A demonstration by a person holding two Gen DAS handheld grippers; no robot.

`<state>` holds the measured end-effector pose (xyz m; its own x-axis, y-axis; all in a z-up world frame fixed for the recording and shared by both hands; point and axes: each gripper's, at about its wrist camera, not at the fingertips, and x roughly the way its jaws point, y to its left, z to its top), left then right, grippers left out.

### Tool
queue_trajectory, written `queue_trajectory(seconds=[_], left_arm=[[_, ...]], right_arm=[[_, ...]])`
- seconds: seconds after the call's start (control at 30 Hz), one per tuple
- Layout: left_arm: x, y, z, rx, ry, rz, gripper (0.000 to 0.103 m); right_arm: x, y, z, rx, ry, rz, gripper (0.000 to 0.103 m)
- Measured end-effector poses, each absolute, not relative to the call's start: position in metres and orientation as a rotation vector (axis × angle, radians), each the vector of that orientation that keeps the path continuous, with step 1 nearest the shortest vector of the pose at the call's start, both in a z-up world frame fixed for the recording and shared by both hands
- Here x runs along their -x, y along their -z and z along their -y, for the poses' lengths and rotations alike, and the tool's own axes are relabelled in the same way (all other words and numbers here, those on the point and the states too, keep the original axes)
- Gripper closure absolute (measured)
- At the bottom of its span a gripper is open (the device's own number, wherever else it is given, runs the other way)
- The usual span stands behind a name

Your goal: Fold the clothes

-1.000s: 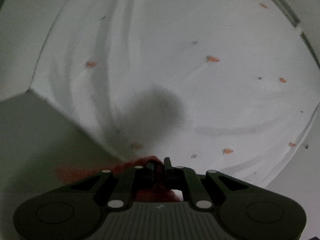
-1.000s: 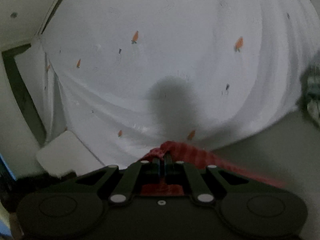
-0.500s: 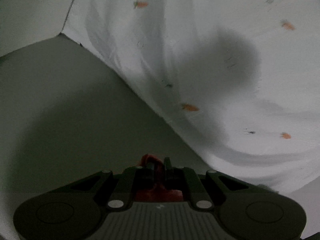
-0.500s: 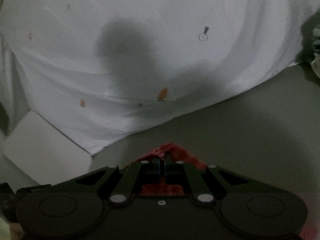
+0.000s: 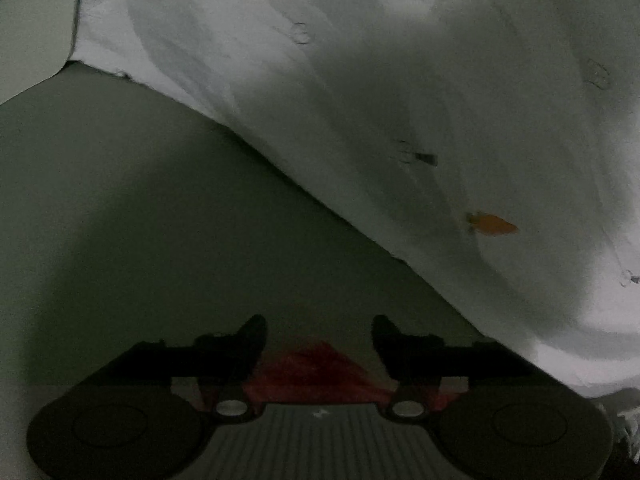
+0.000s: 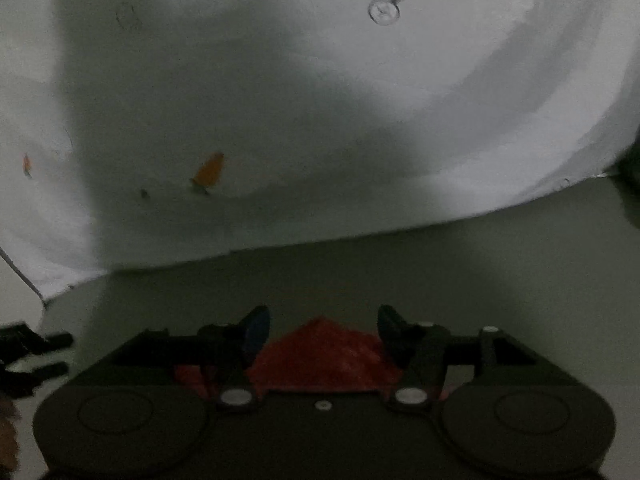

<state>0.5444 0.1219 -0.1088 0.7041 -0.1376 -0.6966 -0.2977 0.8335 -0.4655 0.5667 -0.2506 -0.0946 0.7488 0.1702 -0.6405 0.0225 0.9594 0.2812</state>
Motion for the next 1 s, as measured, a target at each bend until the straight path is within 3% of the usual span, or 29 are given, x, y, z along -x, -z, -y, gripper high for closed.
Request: queue_trajectory(seconds=[0.2, 0.43, 0.53, 0.57, 0.6, 0.63, 0.67, 0.7, 1.0], left_arm=[[-0.545, 0.134, -0.111, 0.489, -0.054, -0.862, 0.043], [-0.568, 0.158, -0.078, 0.324, 0.021, -0.906, 0.043], [-0.578, 0.166, -0.068, 0.25, 0.078, -0.889, 0.043], [-0.582, 0.168, -0.067, 0.243, 0.105, -0.895, 0.045], [-0.584, 0.171, -0.067, 0.252, 0.115, -0.901, 0.057], [-0.587, 0.174, -0.068, 0.264, 0.12, -0.906, 0.069], [-0.589, 0.176, -0.069, 0.277, 0.124, -0.911, 0.09], [-0.591, 0.179, -0.071, 0.298, 0.122, -0.919, 0.099], [-0.613, 0.156, -0.103, 0.515, 0.076, -0.756, 0.102]], right_arm=[[-0.574, 0.137, 0.242, -0.179, -0.143, -0.803, 0.052], [-0.598, 0.164, 0.226, -0.013, -0.221, -0.822, 0.055], [-0.602, 0.172, 0.222, 0.064, -0.256, -0.842, 0.066], [-0.603, 0.174, 0.22, 0.087, -0.268, -0.847, 0.073], [-0.604, 0.175, 0.22, 0.096, -0.284, -0.853, 0.079], [-0.606, 0.176, 0.221, 0.104, -0.3, -0.859, 0.095], [-0.605, 0.176, 0.222, 0.104, -0.301, -0.861, 0.1], [-0.603, 0.17, 0.226, 0.083, -0.301, -0.846, 0.1], [-0.626, 0.127, 0.261, -0.199, -0.316, -0.662, 0.102]])
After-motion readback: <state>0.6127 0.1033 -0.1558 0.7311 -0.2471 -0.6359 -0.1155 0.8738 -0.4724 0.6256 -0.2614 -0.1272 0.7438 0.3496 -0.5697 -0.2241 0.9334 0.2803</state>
